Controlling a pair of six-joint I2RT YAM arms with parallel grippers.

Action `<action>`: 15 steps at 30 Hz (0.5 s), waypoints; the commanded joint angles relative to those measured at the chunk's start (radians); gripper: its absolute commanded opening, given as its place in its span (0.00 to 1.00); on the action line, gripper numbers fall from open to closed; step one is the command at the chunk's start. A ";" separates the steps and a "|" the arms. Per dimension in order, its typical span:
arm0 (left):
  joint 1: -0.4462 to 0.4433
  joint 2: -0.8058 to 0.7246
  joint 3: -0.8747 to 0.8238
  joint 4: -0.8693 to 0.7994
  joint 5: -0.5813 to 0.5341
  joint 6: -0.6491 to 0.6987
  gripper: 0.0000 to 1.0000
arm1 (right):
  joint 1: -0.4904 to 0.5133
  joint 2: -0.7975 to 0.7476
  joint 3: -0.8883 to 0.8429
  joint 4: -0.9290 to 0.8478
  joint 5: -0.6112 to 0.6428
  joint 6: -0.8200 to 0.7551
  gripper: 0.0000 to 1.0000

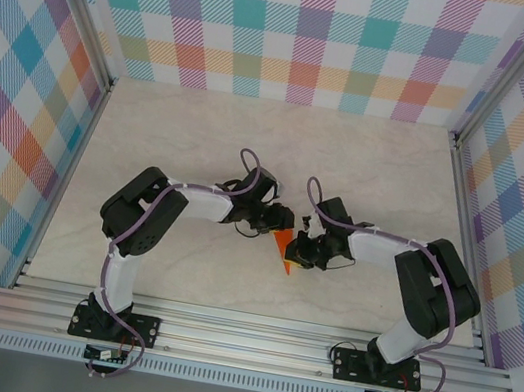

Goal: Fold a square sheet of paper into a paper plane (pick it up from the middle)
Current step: Fold the wing for the fifth time at the center of the table.

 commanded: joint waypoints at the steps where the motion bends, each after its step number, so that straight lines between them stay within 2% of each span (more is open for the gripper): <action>1: 0.001 0.038 0.006 -0.034 -0.020 0.018 0.37 | 0.006 0.026 0.050 0.041 -0.021 0.020 0.11; 6: 0.000 0.038 0.007 -0.035 -0.017 0.014 0.37 | 0.007 0.110 0.081 0.107 -0.040 0.052 0.10; 9: 0.000 0.036 0.010 -0.039 -0.022 0.014 0.37 | 0.006 0.144 0.090 0.098 -0.002 0.055 0.10; 15: 0.002 0.031 0.012 -0.059 -0.052 0.009 0.37 | 0.007 0.117 0.011 0.048 -0.021 0.004 0.10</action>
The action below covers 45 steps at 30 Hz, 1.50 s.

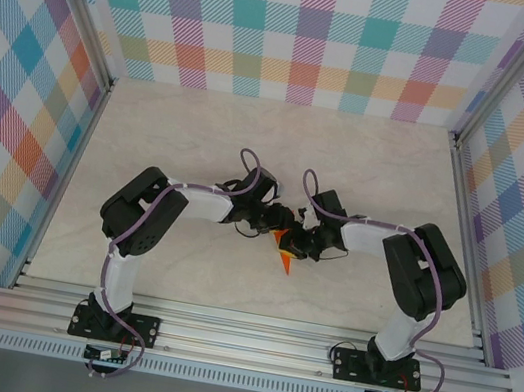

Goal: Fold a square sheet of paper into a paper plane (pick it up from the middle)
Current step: Fold the wing for the fifth time at the center of the table.

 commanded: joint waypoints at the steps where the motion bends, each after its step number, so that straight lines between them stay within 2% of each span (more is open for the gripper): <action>1: 0.003 0.033 0.011 -0.060 -0.051 0.010 0.37 | 0.006 -0.010 -0.064 -0.057 -0.004 -0.044 0.10; 10: 0.013 0.050 0.013 -0.075 -0.080 -0.011 0.36 | 0.006 -0.072 -0.195 -0.069 -0.093 -0.097 0.12; 19: 0.014 0.066 0.023 -0.080 -0.071 -0.011 0.36 | 0.007 -0.204 -0.305 -0.108 -0.070 -0.084 0.13; 31: 0.014 0.059 0.032 -0.081 -0.023 0.007 0.37 | 0.006 -0.334 -0.192 -0.153 -0.016 -0.050 0.14; 39: 0.013 0.061 0.036 -0.079 -0.013 0.006 0.37 | 0.008 -0.204 -0.106 -0.012 -0.058 0.027 0.16; 45: 0.014 0.067 0.045 -0.088 -0.013 0.008 0.37 | 0.008 -0.107 -0.155 -0.017 -0.070 -0.009 0.16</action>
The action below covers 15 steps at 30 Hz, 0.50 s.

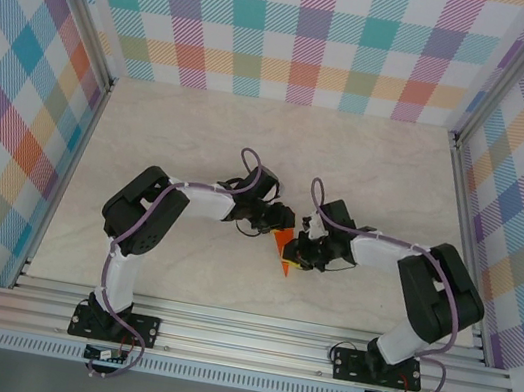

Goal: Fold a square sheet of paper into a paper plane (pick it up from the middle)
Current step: Fold the wing for the fifth time at the center of the table.

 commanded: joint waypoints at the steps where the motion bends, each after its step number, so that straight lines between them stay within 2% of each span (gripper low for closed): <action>1: 0.008 0.055 0.015 -0.046 -0.020 0.028 0.37 | 0.008 0.029 -0.054 0.012 -0.033 -0.016 0.16; 7: 0.009 0.055 0.020 -0.061 -0.033 0.036 0.37 | 0.008 -0.032 -0.152 -0.037 -0.052 -0.064 0.17; 15: 0.008 0.059 0.021 -0.064 -0.029 0.036 0.37 | 0.015 -0.144 -0.149 -0.204 -0.008 -0.131 0.18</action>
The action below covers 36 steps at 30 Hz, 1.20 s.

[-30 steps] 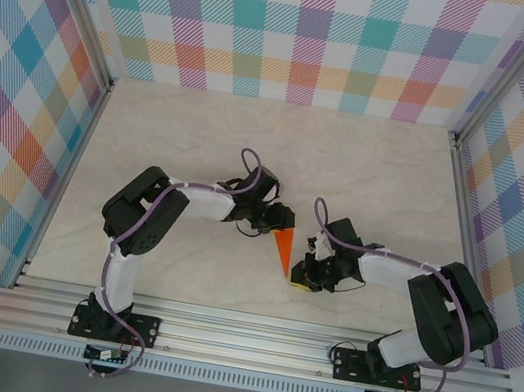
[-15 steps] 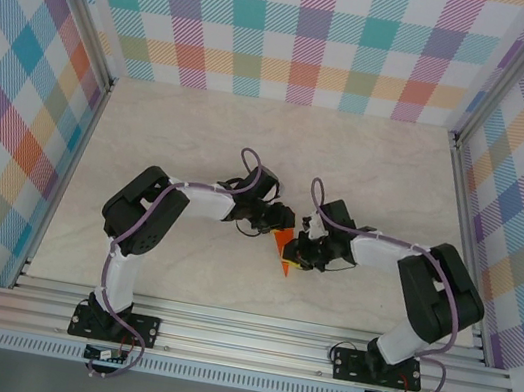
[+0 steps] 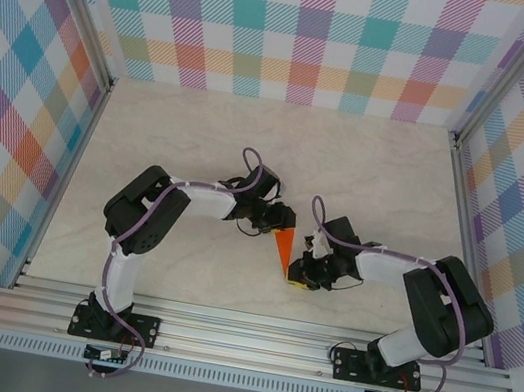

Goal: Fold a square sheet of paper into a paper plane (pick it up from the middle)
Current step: Fold the wing for the fifth time at the center of the table.

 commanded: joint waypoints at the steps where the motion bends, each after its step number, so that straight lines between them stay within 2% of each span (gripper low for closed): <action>1: 0.008 0.048 0.001 -0.045 -0.038 0.025 0.37 | 0.008 -0.050 -0.005 -0.150 0.039 -0.037 0.18; 7: 0.008 0.050 0.004 -0.042 -0.033 0.020 0.37 | 0.008 -0.098 0.050 -0.056 0.050 0.054 0.19; 12: 0.008 0.060 0.011 -0.049 -0.027 0.023 0.38 | 0.016 -0.003 0.121 0.046 0.017 0.108 0.21; 16: 0.009 0.061 0.011 -0.050 -0.028 0.023 0.38 | 0.051 0.081 0.156 0.063 0.025 0.115 0.21; 21: 0.008 0.064 0.014 -0.056 -0.031 0.024 0.38 | 0.063 0.126 0.099 0.062 0.047 0.117 0.20; 28: 0.008 0.067 0.020 -0.068 -0.031 0.029 0.38 | 0.068 0.026 -0.031 0.017 0.023 0.096 0.20; 33: 0.008 0.065 0.022 -0.065 -0.032 0.027 0.38 | 0.067 -0.063 -0.027 -0.092 0.089 0.060 0.20; 36: 0.008 0.061 0.017 -0.061 -0.031 0.024 0.38 | 0.068 -0.079 0.010 -0.075 0.104 0.086 0.20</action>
